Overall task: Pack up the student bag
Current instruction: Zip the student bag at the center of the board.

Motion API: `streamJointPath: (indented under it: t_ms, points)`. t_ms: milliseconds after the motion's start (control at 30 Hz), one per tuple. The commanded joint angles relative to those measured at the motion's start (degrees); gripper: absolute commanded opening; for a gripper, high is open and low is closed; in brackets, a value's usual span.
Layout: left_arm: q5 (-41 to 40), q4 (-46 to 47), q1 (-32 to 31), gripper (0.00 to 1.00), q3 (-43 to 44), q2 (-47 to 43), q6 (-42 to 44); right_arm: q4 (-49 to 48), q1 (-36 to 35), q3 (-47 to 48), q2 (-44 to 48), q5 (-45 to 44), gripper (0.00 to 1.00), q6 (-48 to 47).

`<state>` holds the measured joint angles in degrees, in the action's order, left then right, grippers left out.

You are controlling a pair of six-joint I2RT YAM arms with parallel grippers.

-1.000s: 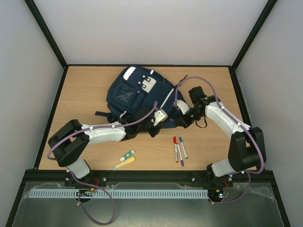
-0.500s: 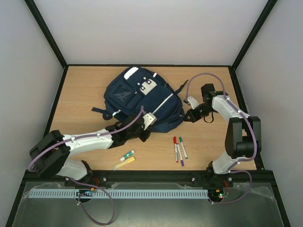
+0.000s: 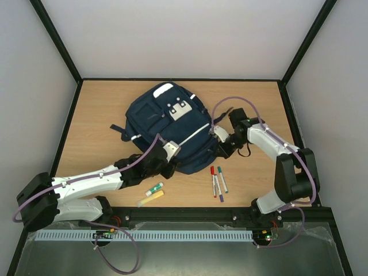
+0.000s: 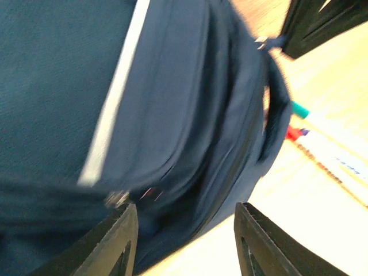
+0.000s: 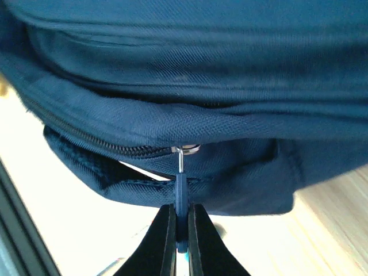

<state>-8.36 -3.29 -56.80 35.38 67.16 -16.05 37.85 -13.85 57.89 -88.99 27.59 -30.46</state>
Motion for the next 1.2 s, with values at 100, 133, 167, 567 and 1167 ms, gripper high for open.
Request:
streamJointPath:
  t_ms: [100,133,167,567,1167]
  points:
    - [8.3,6.3,-1.3,0.53,7.2,6.3,1.8,5.9,-7.9,0.7,8.7,7.1,0.01,1.4]
    - [8.9,6.7,-1.3,0.54,8.1,7.9,2.3,6.2,-8.6,0.8,9.5,7.3,0.01,1.7]
    - [9.6,7.1,-1.3,0.54,8.8,9.6,2.8,6.5,-9.2,0.7,10.2,7.4,0.01,1.9]
    - [8.7,10.2,-1.3,0.26,12.0,20.0,4.6,7.6,-10.1,-2.0,11.8,6.2,0.01,0.9]
    - [0.2,0.6,-1.0,0.02,5.3,9.8,5.3,6.5,6.6,6.0,-7.4,-0.4,0.01,-4.8]
